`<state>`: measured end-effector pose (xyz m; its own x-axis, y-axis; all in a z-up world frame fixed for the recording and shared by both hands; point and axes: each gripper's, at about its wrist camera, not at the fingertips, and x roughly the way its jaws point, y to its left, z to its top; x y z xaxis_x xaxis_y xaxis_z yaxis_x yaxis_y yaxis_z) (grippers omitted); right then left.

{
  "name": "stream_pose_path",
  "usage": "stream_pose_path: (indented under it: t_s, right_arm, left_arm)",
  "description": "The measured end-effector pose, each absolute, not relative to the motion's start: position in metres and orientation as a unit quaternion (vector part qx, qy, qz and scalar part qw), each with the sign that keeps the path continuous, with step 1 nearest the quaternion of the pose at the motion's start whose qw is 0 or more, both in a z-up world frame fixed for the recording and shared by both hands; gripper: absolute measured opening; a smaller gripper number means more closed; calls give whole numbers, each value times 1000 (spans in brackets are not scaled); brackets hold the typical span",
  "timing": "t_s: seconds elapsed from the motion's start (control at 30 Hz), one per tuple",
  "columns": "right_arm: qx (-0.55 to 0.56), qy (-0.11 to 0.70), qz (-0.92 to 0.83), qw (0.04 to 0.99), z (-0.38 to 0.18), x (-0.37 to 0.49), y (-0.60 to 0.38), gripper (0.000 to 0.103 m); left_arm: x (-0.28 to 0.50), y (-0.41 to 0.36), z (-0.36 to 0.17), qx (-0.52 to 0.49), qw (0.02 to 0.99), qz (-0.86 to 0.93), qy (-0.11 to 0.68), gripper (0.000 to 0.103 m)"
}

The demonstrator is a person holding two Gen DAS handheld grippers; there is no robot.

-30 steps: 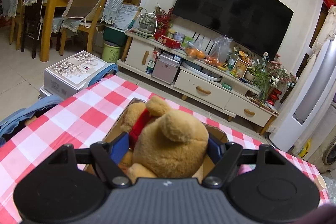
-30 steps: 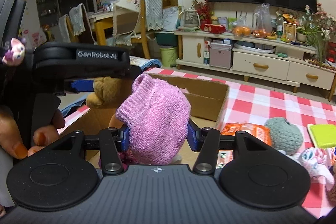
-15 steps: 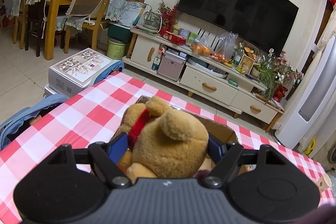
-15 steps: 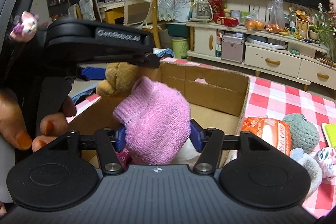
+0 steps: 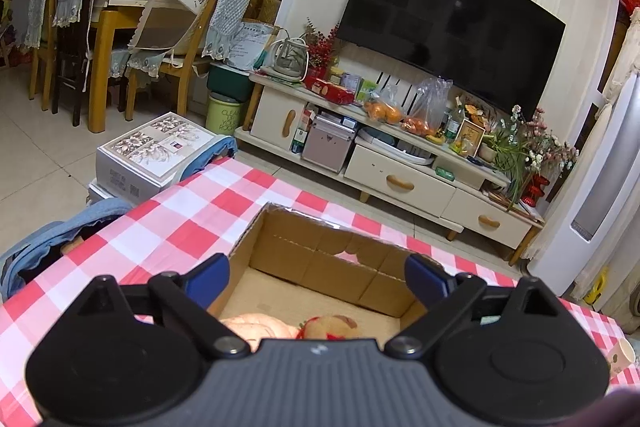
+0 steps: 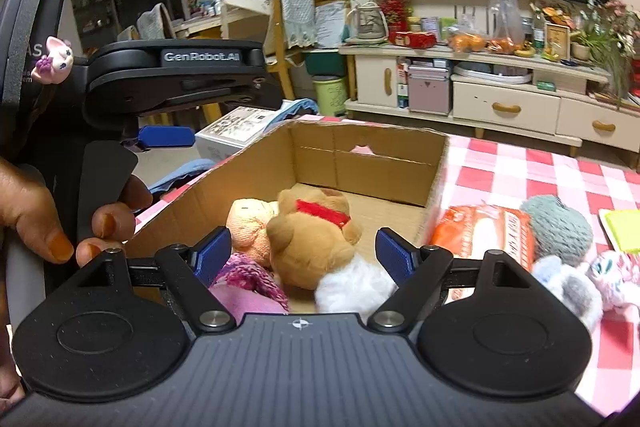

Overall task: Organize soft objects
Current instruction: 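Open left gripper dropping teddy bear into box while right gripper releases sock, then withdraw both open grippers from the box toward the remaining toys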

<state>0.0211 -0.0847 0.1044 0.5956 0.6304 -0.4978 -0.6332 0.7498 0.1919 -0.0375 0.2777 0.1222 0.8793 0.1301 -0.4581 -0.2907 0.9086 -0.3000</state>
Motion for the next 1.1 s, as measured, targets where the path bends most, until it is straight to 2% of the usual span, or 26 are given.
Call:
stream_pose_path:
  t_s: [1.1]
  right_arm:
    - [64, 235, 233, 941, 98, 13, -126, 101]
  left_arm:
    - [-27, 212, 120, -152, 956, 67, 240, 96]
